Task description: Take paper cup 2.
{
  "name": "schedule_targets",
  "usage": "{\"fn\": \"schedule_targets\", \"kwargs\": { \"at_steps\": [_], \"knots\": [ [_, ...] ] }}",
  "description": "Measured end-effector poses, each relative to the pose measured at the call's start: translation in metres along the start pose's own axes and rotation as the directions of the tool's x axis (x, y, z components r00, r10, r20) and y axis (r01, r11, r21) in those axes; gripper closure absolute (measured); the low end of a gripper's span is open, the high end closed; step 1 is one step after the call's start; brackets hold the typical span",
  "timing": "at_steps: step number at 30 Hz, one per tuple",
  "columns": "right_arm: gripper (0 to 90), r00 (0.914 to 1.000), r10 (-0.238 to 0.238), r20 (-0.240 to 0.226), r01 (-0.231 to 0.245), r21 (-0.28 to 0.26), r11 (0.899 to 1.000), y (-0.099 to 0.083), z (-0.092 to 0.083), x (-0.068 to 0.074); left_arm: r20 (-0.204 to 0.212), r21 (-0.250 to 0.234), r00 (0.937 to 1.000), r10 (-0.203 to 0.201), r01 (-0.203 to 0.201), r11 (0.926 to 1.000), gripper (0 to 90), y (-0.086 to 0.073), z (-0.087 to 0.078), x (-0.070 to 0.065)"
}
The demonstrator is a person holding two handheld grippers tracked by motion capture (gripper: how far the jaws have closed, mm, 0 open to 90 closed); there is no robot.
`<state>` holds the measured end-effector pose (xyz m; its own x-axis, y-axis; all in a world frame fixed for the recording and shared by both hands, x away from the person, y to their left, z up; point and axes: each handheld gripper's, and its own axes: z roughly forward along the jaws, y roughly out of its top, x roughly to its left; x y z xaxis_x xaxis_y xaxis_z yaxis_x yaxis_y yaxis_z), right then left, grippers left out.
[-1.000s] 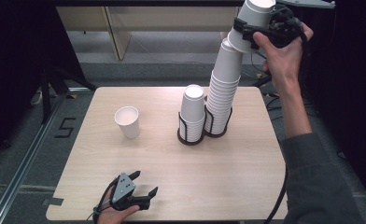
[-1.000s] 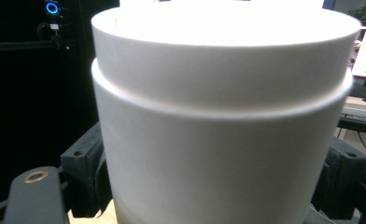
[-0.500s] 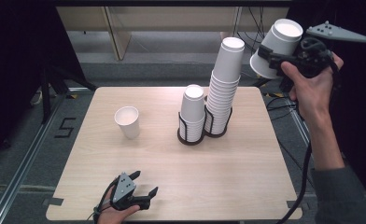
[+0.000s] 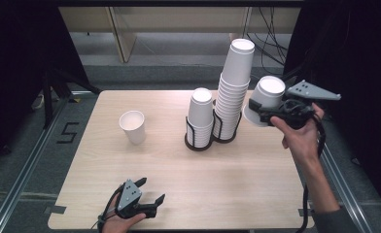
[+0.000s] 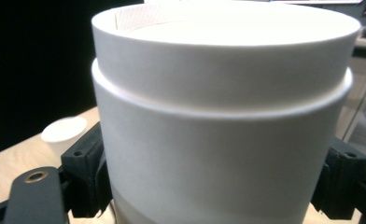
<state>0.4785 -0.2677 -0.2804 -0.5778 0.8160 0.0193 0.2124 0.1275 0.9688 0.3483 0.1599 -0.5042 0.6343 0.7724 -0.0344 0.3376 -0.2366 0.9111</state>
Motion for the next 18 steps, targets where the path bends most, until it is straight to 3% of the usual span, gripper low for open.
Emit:
{"fn": "schedule_targets", "kwargs": {
  "at_steps": [6,8,10,14,15,18],
  "knots": [
    [17.8,0.9978,0.024,-0.062,-0.022,0.031,0.999,-0.028,0.013,0.022,-0.009,0.001,1.0,0.002,-0.002,1.0,14.3,0.0,-0.001,0.001],
    [17.8,0.997,-0.002,-0.077,0.004,0.027,1.0,-0.038,0.018,0.029,-0.013,-0.004,0.9999,-0.002,0.002,1.0,14.3,0.0,-0.001,0.002],
    [17.8,0.9949,0.004,-0.1,-0.001,0.037,0.999,-0.048,0.024,0.038,-0.013,-0.009,0.9999,-0.005,0.005,0.9999,14.3,0.0,-0.001,0.002],
    [17.9,0.9893,0.022,-0.144,-0.016,0.043,0.999,-0.066,0.035,0.051,-0.016,-0.013,0.9999,-0.006,0.006,0.9999,14.3,0.0,-0.001,0.003],
    [17.8,0.9844,0.046,-0.17,-0.038,0.053,0.998,-0.071,0.038,0.055,-0.013,-0.019,0.9999,-0.006,0.005,0.9998,14.3,0.0,-0.001,0.004],
    [17.8,0.9792,0.048,-0.197,-0.033,0.079,0.996,-0.083,0.047,0.064,-0.016,-0.023,0.9998,-0.013,0.012,0.9996,14.3,-0.001,-0.001,0.005]
  ]
}}
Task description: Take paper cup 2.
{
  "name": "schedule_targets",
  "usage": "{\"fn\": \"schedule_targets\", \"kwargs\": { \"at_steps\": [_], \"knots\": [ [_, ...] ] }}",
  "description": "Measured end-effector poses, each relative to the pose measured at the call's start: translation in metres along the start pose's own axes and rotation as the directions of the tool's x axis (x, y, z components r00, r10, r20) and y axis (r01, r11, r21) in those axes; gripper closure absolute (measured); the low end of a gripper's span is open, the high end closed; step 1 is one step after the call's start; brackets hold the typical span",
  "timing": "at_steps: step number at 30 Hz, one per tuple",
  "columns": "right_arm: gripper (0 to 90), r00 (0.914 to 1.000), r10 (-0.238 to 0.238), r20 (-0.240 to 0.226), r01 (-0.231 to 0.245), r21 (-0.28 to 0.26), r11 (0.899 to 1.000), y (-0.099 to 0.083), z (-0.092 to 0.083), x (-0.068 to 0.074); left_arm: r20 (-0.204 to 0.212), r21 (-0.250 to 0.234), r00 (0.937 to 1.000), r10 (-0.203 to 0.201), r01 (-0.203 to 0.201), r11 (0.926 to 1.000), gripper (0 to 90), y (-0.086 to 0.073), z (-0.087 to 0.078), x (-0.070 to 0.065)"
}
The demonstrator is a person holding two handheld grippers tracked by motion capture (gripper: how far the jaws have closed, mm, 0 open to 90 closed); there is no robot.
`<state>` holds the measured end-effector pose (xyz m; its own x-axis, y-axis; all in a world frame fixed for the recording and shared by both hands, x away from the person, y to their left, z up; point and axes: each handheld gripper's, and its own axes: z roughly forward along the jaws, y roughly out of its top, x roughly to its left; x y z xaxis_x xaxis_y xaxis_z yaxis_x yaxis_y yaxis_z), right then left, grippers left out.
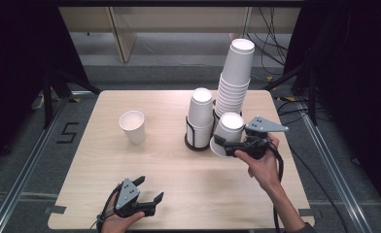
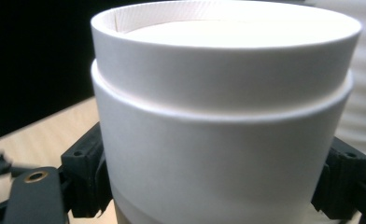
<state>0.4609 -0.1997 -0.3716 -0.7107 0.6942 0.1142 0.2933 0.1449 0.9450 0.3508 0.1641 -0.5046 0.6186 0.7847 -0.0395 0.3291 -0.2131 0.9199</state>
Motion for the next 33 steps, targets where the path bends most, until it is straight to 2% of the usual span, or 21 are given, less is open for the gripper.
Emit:
{"fn": "schedule_targets", "kwargs": {
  "at_steps": [1,2,3,9,10,13,14,17,19,21,22,23,24,27,30,31,32,33],
  "knots": [
    [17.8,0.9998,-0.022,0.0,0.022,0.005,1.0,-0.003,0.003,0.0,0.0,-0.004,1.0,0.0,0.0,1.0,14.3,0.0,0.0,0.001],
    [17.8,0.9999,0.005,-0.012,-0.005,0.003,1.0,-0.006,0.006,0.004,-0.006,-0.002,1.0,-0.003,0.003,1.0,14.3,0.0,-0.001,0.001],
    [17.8,0.9996,-0.015,-0.025,0.015,0.013,1.0,-0.009,0.009,0.004,-0.008,-0.005,0.9999,-0.008,0.008,1.0,14.3,0.0,-0.001,0.001],
    [17.8,0.9985,0.005,-0.055,-0.003,0.042,0.999,-0.019,0.017,0.014,-0.008,-0.006,1.0,-0.006,0.006,1.0,14.3,0.001,-0.002,0.002],
    [17.8,0.998,-0.007,-0.063,0.01,0.048,0.999,-0.021,0.018,0.015,-0.006,-0.01,0.9999,-0.009,0.009,0.9999,14.3,0.001,-0.001,0.001],
    [17.8,0.9977,-0.005,-0.068,0.008,0.053,0.999,-0.025,0.021,0.02,0.0,-0.019,0.9999,-0.014,0.014,0.9997,14.3,0.001,-0.001,0.001],
    [17.8,0.9969,-0.023,-0.075,0.026,0.05,0.998,-0.026,0.023,0.02,-0.001,-0.017,0.9999,-0.012,0.012,0.9998,14.3,0.001,-0.001,0.002],
    [17.9,0.9969,0.004,-0.079,0.003,0.082,0.997,-0.03,0.025,0.027,-0.006,-0.016,0.9999,-0.01,0.01,0.9998,14.3,0.002,-0.002,0.001],
    [17.8,0.994,-0.012,-0.109,0.02,0.073,0.997,-0.032,0.028,0.028,0.001,-0.025,0.9999,-0.011,0.011,0.9996,14.3,0.002,-0.002,0.001],
    [17.9,0.9944,-0.014,-0.105,0.022,0.08,0.997,-0.034,0.03,0.032,-0.006,-0.019,0.9999,-0.009,0.009,0.9998,14.3,0.003,-0.003,0.001],
    [17.8,0.9924,0.0,-0.123,0.01,0.08,0.997,-0.035,0.031,0.034,-0.007,-0.018,0.9999,-0.011,0.011,0.9998,14.3,0.003,-0.003,0.002],
    [17.8,0.9905,-0.027,-0.135,0.038,0.076,0.996,-0.036,0.033,0.035,-0.008,-0.018,0.9999,-0.012,0.011,0.9998,14.3,0.003,-0.003,0.002],
    [17.8,0.9925,-0.008,-0.122,0.019,0.087,0.996,-0.037,0.032,0.037,-0.008,-0.018,0.9999,-0.012,0.012,0.9998,14.3,0.003,-0.003,0.002],
    [17.8,0.9893,-0.037,-0.141,0.049,0.086,0.995,-0.039,0.035,0.039,-0.005,-0.022,0.9999,-0.012,0.012,0.9997,14.3,0.003,-0.002,0.002],
    [17.9,0.9889,-0.028,-0.146,0.043,0.099,0.994,-0.043,0.037,0.043,-0.007,-0.018,1.0,-0.006,0.006,0.9998,14.3,0.003,-0.002,0.001],
    [17.8,0.9877,-0.047,-0.149,0.063,0.106,0.992,-0.043,0.038,0.043,-0.006,-0.02,1.0,-0.006,0.006,0.9998,14.3,0.003,-0.003,0.0],
    [17.8,0.9878,-0.033,-0.152,0.05,0.107,0.993,-0.045,0.039,0.045,0.005,-0.039,0.9999,-0.01,0.01,0.9992,14.3,0.002,-0.002,0.001],
    [17.8,0.9864,-0.037,-0.16,0.055,0.11,0.992,-0.045,0.04,0.046,0.005,-0.04,0.9999,-0.011,0.012,0.9991,14.3,0.003,-0.002,0.001]
  ]
}}
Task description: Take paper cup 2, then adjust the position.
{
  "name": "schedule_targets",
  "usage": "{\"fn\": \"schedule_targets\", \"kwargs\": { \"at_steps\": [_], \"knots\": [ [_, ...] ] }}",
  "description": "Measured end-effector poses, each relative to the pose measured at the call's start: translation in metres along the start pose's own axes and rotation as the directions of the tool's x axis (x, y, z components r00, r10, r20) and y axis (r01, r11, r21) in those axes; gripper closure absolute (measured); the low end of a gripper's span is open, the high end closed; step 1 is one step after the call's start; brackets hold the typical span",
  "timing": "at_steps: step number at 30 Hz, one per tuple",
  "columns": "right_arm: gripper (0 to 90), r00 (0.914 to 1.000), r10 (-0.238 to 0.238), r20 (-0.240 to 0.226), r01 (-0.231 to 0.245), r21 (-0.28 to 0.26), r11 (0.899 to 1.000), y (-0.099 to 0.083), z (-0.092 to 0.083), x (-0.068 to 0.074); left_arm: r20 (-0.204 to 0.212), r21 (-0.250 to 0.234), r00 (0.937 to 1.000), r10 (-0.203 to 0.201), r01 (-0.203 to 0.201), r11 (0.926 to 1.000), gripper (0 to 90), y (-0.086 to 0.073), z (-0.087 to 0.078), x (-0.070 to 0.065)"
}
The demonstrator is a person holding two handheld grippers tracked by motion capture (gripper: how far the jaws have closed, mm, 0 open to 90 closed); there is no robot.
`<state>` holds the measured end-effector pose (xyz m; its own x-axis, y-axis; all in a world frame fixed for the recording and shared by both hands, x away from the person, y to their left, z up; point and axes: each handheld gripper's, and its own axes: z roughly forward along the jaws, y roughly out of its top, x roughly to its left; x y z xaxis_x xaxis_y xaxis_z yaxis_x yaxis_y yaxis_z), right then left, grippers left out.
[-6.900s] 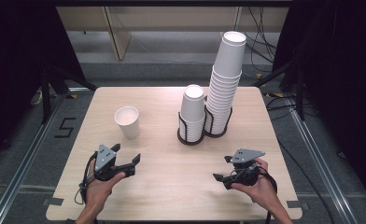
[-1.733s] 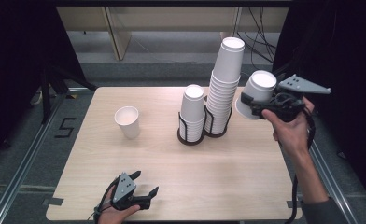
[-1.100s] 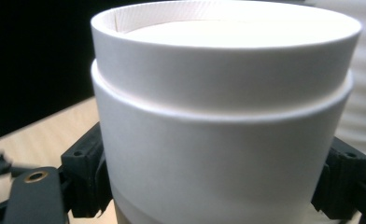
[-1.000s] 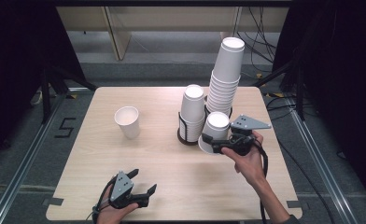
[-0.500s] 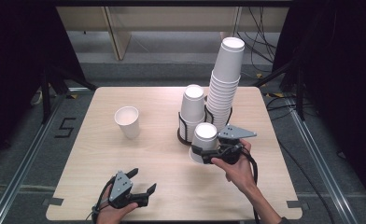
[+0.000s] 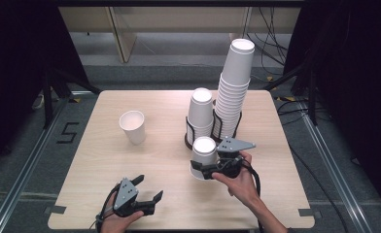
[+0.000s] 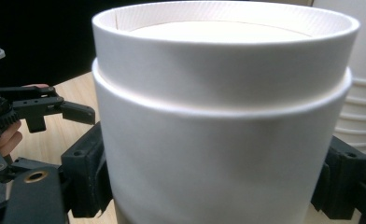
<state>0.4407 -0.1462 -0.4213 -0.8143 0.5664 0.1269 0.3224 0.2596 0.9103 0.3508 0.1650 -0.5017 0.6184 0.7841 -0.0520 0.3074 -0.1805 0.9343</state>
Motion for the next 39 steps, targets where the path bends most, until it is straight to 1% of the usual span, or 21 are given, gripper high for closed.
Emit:
{"fn": "schedule_targets", "kwargs": {
  "at_steps": [4,6,7,8,15,16,17,20,24,25,26,28,29,30,31,32,34,35,36,38,39],
  "knots": [
    [17.8,0.9999,0.007,-0.013,-0.007,0.006,1.0,0.0,0.003,0.005,-0.003,0.002,1.0,-0.002,0.002,1.0,14.3,-0.001,-0.001,0.001],
    [17.8,0.9998,-0.01,-0.017,0.01,-0.007,1.0,0.0,0.005,0.007,0.004,-0.001,1.0,0.0,0.0,1.0,14.3,0.0,0.0,0.0],
    [17.8,0.9997,0.008,-0.024,-0.008,0.01,1.0,0.0,0.004,0.009,0.006,0.001,1.0,0.003,-0.003,1.0,14.3,0.0,0.0,0.0],
    [17.8,0.9995,-0.013,-0.027,0.013,-0.002,1.0,0.0,0.006,0.01,0.009,0.003,0.9999,0.007,-0.007,1.0,14.3,0.0,0.0,-0.001],
    [17.8,0.9984,-0.025,-0.051,0.026,0.008,1.0,-0.003,0.011,0.018,0.01,0.002,0.9999,0.007,-0.007,1.0,14.3,-0.001,0.0,-0.002],
    [17.8,0.9983,-0.003,-0.057,0.004,0.018,1.0,-0.003,0.011,0.02,0.011,-0.001,0.9999,0.005,-0.005,1.0,14.3,-0.001,0.0,-0.002],
    [17.9,0.9976,-0.023,-0.065,0.024,0.013,1.0,-0.003,0.013,0.019,0.012,-0.002,0.9999,0.005,-0.005,1.0,14.3,0.0,0.0,-0.002],
    [17.8,0.998,-0.004,-0.063,0.005,0.019,1.0,-0.003,0.014,0.022,0.015,-0.011,0.9999,0.008,-0.008,0.9999,14.3,0.0,-0.001,-0.003],
    [17.8,0.9968,-0.022,-0.076,0.023,0.007,1.0,-0.003,0.018,0.026,0.055,-0.03,0.9979,-0.034,0.035,0.9989,14.2,0.001,-0.001,-0.005],
    [17.8,0.9971,0.003,-0.076,-0.002,0.019,1.0,-0.003,0.018,0.03,0.091,-0.054,0.9942,-0.058,0.064,0.9965,14.3,0.002,0.0,-0.006],
    [17.9,0.9967,-0.022,-0.078,0.022,0.008,1.0,-0.002,0.02,0.03,0.121,-0.075,0.9905,-0.065,0.074,0.9944,14.3,0.002,0.001,-0.008],
    [17.8,0.9961,-0.018,-0.086,0.019,0.009,1.0,-0.002,0.022,0.033,0.118,-0.082,0.992,-0.045,0.055,0.9951,14.2,0.004,0.0,-0.011],
    [17.9,0.9956,-0.031,-0.088,0.032,0.003,0.999,-0.002,0.023,0.034,0.138,-0.105,0.9895,-0.044,0.059,0.9927,14.3,0.004,0.001,-0.012],
    [17.9,0.9947,-0.045,-0.092,0.045,-0.007,0.999,-0.002,0.024,0.035,0.137,-0.102,0.9897,-0.042,0.057,0.9932,14.2,0.006,-0.001,-0.013],
    [17.9,0.9947,-0.034,-0.097,0.034,0.0,0.999,-0.002,0.025,0.038,0.155,-0.127,0.9866,-0.049,0.069,0.9894,14.2,0.006,0.001,-0.014],
    [17.9,0.993,-0.025,-0.115,0.025,0.001,1.0,-0.002,0.027,0.04,0.148,-0.124,0.9877,-0.052,0.071,0.9898,14.3,0.007,-0.001,-0.015],
    [17.9,0.9916,-0.035,-0.124,0.035,-0.001,0.999,-0.002,0.029,0.042,0.175,-0.147,0.9832,-0.053,0.08,0.9859,14.2,0.008,0.002,-0.017],
    [17.9,0.9904,-0.035,-0.134,0.034,-0.008,0.999,-0.002,0.031,0.043,0.182,-0.149,0.982,-0.052,0.08,0.9856,14.2,0.008,0.004,-0.019],
    [17.9,0.9903,-0.037,-0.134,0.037,0.003,0.999,-0.002,0.031,0.045,0.171,-0.128,0.9841,-0.046,0.069,0.9894,14.3,0.008,0.003,-0.02],
    [18.0,0.9882,-0.045,-0.146,0.042,-0.019,0.999,-0.004,0.034,0.046,0.184,-0.134,0.9819,-0.047,0.072,0.9883,14.2,0.008,0.006,-0.023],
    [17.9,0.9891,-0.034,-0.143,0.035,0.002,0.999,-0.004,0.033,0.048,0.194,-0.144,0.9798,-0.049,0.078,0.9865,14.2,0.008,0.009,-0.024]
  ]
}}
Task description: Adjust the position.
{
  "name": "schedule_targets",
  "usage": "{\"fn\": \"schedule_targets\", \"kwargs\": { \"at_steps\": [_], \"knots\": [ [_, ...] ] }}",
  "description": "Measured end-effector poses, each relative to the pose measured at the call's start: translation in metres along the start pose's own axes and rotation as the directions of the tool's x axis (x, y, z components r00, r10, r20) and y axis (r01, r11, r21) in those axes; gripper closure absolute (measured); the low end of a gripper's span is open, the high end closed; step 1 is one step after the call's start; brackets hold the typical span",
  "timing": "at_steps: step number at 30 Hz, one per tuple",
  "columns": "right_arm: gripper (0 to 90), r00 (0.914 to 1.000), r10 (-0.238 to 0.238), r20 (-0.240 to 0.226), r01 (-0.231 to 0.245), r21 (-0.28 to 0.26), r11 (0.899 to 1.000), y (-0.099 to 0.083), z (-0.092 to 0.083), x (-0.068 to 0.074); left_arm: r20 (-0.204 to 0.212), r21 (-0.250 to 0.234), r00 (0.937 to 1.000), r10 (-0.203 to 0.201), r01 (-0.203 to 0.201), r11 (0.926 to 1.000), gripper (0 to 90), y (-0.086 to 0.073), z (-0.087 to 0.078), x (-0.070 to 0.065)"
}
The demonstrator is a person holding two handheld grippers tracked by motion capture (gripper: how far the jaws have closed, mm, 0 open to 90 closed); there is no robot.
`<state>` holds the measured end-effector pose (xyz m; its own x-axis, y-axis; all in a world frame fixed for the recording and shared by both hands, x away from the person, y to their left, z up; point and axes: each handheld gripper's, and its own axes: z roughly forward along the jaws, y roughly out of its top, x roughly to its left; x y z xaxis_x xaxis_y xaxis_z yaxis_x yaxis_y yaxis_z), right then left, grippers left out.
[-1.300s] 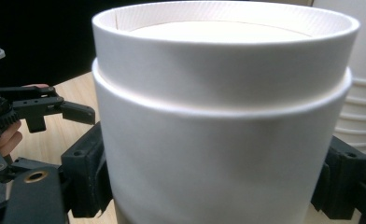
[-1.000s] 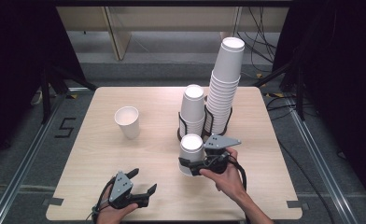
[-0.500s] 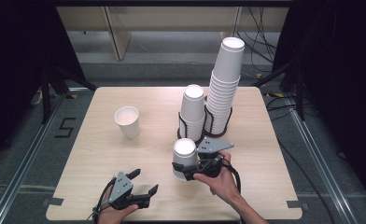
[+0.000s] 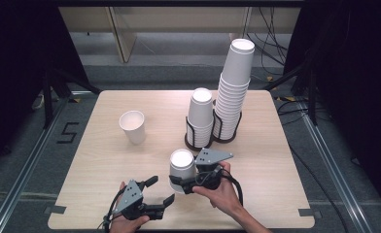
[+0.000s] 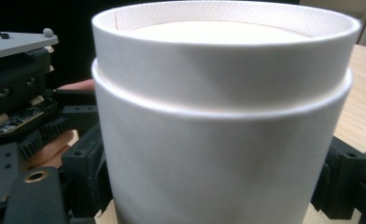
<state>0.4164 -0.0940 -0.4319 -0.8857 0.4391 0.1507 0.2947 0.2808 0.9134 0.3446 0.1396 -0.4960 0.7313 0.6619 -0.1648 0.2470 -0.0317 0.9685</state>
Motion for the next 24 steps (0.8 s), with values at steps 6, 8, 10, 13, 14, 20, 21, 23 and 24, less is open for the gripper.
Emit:
{"fn": "schedule_targets", "kwargs": {
  "at_steps": [6,8,10,13,14,20,21,23,24],
  "knots": [
    [18.1,0.9997,-0.013,-0.023,0.012,-0.005,1.0,-0.001,0.004,0.005,0.021,0.006,0.9998,-0.004,0.004,1.0,13.7,-0.002,0.008,-0.002],
    [18.1,0.9994,-0.005,-0.034,0.005,0.002,1.0,-0.002,0.006,0.007,0.023,0.025,0.9997,-0.002,0.001,0.9997,13.7,-0.001,0.009,-0.004],
    [18.2,0.9993,-0.001,-0.039,0.001,0.002,1.0,-0.002,0.007,0.009,0.027,0.031,0.9996,0.004,-0.005,0.9995,13.6,-0.002,0.01,-0.005],
    [18.2,0.9991,-0.016,-0.04,0.015,-0.008,1.0,-0.002,0.009,0.012,0.03,0.028,0.9995,0.002,-0.003,0.9996,9.1,-0.003,0.013,-0.005],
    [18.2,0.9988,-0.012,-0.048,0.011,-0.019,1.0,-0.003,0.011,0.013,0.029,0.036,0.9996,0.005,-0.006,0.9993,7.8,-0.003,0.014,-0.005],
    [18.1,0.9974,-0.024,-0.068,0.023,-0.018,1.0,-0.004,0.015,0.02,0.037,0.016,0.9993,0.003,-0.003,0.9999,2.2,-0.004,0.018,-0.007],
    [18.1,0.9967,-0.029,-0.076,0.028,-0.016,0.999,-0.003,0.015,0.021,0.028,0.029,0.9996,0.009,-0.01,0.9995,1.9,-0.003,0.017,-0.007],
    [18.1,0.995,-0.002,-0.1,0.001,-0.012,1.0,-0.003,0.015,0.023,0.033,0.022,0.9994,0.009,-0.01,0.9997,1.6,-0.003,0.017,-0.008],
    [18.2,0.9957,-0.004,-0.093,0.003,-0.007,1.0,-0.003,0.015,0.024,0.036,0.021,0.9993,0.013,-0.014,0.9997,1.7,-0.003,0.018,-0.008]
  ]
}}
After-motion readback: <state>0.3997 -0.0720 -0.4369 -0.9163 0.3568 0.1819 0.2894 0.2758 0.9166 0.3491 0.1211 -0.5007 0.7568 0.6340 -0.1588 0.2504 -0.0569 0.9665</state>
